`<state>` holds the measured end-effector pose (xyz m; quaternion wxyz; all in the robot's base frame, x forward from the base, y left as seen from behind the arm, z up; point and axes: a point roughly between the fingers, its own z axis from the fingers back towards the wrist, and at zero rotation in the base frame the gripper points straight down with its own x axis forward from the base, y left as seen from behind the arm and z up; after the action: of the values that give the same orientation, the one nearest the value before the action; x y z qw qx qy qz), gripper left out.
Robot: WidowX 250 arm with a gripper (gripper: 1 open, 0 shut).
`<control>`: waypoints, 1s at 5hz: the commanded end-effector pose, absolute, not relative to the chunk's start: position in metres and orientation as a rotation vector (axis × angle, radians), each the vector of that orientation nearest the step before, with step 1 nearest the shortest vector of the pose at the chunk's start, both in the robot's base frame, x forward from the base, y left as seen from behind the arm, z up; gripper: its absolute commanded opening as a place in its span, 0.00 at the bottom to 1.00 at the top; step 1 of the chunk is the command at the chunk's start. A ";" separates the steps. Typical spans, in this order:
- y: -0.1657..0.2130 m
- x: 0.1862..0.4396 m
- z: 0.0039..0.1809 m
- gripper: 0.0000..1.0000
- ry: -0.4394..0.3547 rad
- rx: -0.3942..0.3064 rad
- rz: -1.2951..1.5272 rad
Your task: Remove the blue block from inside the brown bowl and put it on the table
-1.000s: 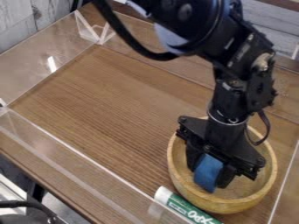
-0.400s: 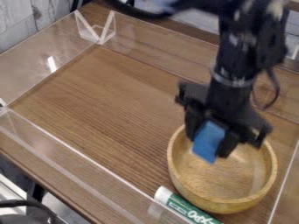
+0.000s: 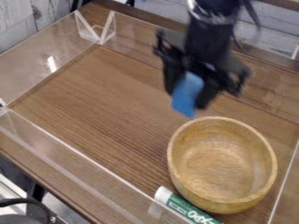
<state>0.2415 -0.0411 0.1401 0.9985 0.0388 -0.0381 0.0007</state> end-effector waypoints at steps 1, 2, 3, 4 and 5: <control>-0.009 0.256 0.157 0.00 -0.137 0.090 0.010; 0.009 0.246 0.154 0.00 -0.135 0.095 0.027; 0.009 0.242 0.150 0.00 -0.128 0.103 0.041; 0.008 0.241 0.145 0.00 -0.119 0.110 0.057; 0.007 0.241 0.141 0.00 -0.112 0.119 0.074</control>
<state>0.2388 0.0066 0.1335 0.9969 0.0582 -0.0396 0.0356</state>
